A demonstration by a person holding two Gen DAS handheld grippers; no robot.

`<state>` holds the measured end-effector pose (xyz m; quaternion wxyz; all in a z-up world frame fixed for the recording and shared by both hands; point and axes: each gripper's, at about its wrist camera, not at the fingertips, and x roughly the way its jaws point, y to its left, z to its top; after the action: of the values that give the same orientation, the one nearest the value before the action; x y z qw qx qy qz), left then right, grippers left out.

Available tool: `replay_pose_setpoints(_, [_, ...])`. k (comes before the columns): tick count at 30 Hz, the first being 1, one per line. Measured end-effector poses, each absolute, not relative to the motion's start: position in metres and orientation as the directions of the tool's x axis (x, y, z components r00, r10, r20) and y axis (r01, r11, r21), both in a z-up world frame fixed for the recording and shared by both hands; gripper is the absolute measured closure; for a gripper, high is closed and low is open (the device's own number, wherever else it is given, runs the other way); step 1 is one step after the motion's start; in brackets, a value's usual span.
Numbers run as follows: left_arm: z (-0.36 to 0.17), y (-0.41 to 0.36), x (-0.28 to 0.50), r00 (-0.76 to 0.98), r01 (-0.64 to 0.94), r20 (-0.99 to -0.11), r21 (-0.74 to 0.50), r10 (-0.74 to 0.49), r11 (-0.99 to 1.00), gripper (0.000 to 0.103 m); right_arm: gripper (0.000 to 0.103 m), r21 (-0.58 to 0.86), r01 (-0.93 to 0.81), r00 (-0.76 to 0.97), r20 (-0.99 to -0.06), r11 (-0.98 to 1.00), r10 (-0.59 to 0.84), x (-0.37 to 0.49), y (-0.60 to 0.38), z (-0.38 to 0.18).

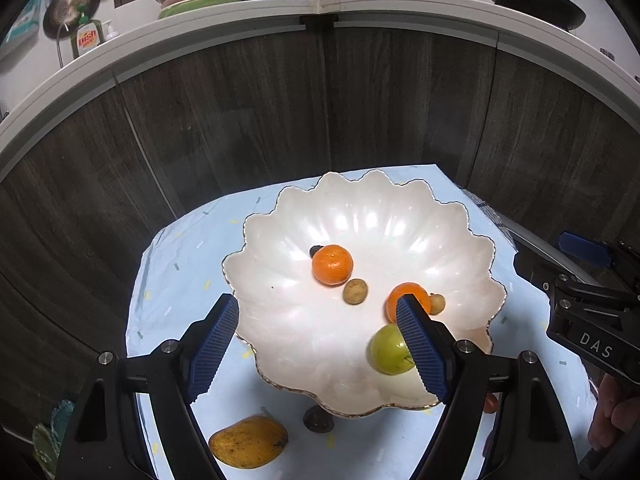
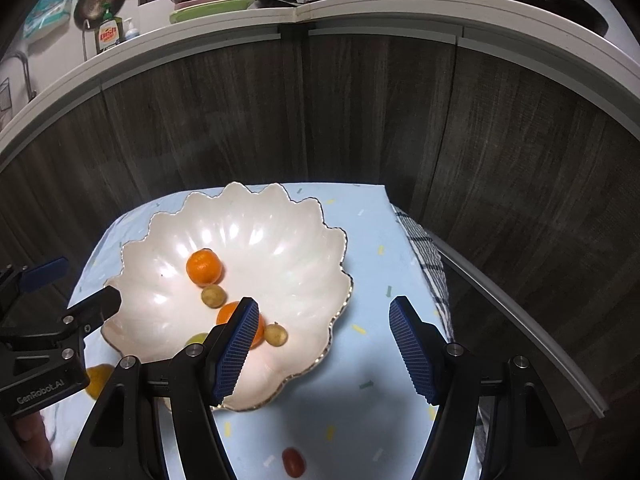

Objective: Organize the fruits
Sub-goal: 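Withdraw both open tools from above the bowl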

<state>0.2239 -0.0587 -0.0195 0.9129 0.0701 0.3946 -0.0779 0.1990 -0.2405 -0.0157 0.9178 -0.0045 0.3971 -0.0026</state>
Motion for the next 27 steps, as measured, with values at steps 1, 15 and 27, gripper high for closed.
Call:
replay_pose_setpoints(1, [-0.019, -0.059, 0.223, 0.677, 0.2, -0.731, 0.067, -0.088, 0.978, 0.022, 0.034, -0.011, 0.002, 0.684, -0.729, 1.0, -0.009, 0.198, -0.241, -0.016])
replay_pose_setpoints(15, [-0.021, -0.062, 0.205, 0.674, 0.226, -0.731, 0.065, -0.108, 0.972, 0.022, 0.034, -0.003, 0.032, 0.675, -0.737, 0.999, -0.024, 0.174, -0.242, -0.019])
replay_pose_setpoints(27, [-0.036, -0.053, 0.193, 0.662, 0.252, -0.737, 0.046, -0.137, 0.967, 0.022, 0.034, 0.008, 0.148, 0.668, -0.739, 0.989, -0.094, 0.143, -0.234, -0.028])
